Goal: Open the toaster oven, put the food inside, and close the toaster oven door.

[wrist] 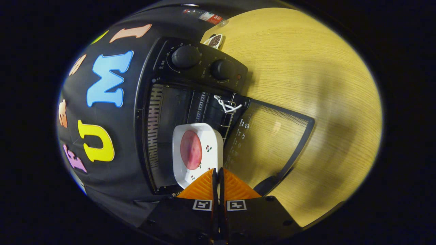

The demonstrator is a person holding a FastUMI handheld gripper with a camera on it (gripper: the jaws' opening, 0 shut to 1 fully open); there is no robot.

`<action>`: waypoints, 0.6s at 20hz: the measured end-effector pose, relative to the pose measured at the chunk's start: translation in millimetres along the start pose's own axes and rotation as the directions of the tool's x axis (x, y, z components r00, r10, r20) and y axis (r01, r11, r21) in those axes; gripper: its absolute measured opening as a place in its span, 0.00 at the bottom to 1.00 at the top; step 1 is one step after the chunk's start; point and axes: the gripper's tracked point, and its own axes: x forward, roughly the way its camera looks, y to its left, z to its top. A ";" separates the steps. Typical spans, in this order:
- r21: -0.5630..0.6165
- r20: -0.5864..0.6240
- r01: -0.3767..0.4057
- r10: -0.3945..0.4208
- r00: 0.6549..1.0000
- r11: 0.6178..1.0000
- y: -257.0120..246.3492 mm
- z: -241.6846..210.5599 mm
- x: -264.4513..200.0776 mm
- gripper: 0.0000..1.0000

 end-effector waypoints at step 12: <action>0.090 0.136 -0.020 0.008 0.991 0.996 30.8 17.2 50.3 0.02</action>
